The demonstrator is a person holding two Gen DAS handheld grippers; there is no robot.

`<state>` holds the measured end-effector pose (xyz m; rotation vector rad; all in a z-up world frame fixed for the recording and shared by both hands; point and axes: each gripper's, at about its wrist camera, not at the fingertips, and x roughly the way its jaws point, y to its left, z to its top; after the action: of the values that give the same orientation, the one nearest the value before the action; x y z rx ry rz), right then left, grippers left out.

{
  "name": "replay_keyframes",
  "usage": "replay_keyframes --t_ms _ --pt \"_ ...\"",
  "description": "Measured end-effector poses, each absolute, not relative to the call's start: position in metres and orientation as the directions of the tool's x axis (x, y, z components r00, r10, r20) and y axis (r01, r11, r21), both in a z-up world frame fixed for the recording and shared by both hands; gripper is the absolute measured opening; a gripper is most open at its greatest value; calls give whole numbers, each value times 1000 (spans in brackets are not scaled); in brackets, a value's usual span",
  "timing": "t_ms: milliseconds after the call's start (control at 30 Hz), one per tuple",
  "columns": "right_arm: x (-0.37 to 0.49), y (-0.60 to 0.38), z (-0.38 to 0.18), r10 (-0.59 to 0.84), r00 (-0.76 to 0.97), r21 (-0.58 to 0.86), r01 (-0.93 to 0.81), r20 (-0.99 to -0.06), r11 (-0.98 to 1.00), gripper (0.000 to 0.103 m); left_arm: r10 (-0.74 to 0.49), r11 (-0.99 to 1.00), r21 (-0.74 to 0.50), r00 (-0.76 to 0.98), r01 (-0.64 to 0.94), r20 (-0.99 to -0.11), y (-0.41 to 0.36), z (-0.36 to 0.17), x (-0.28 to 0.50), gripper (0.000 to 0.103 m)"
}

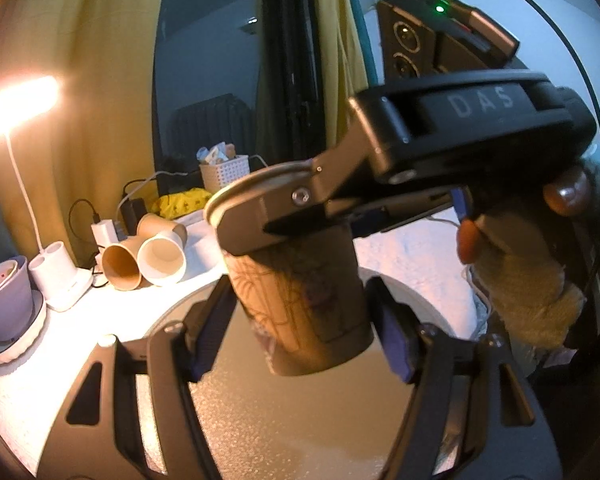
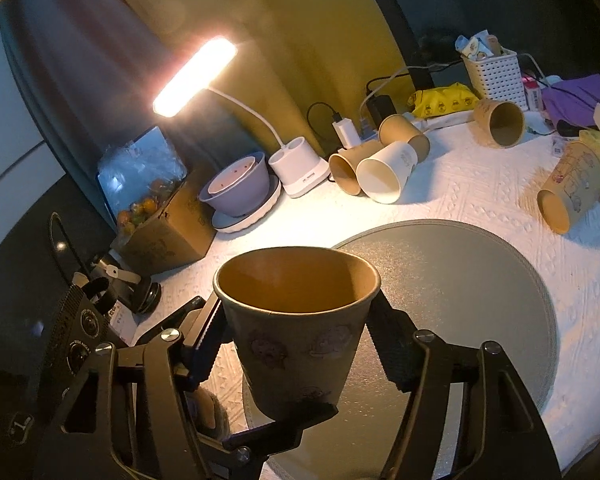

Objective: Flip cup upright

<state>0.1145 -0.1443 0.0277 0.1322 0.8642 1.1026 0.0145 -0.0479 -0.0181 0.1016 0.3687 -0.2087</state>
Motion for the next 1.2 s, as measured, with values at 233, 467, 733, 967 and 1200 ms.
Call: replay_keyframes --t_ms 233,467,733,967,1200 --pt "118 -148 32 809 220 466 -723 -545 510 68 -188 976 27 900 216 -393 -46 -21 19 78" --pt "130 -155 35 762 379 349 -721 -524 599 69 -193 978 -11 881 209 -431 -40 -26 27 82" --pt "142 -151 16 677 496 245 -678 -543 693 69 -162 985 -123 882 119 -442 -13 -25 33 82" --pt "141 -131 -3 644 513 179 -686 -568 705 69 -95 963 -264 865 -44 -493 26 -32 41 82" --pt "136 -114 -17 625 509 144 -696 -591 703 69 -11 916 -341 839 -209 -545 58 -44 45 82"
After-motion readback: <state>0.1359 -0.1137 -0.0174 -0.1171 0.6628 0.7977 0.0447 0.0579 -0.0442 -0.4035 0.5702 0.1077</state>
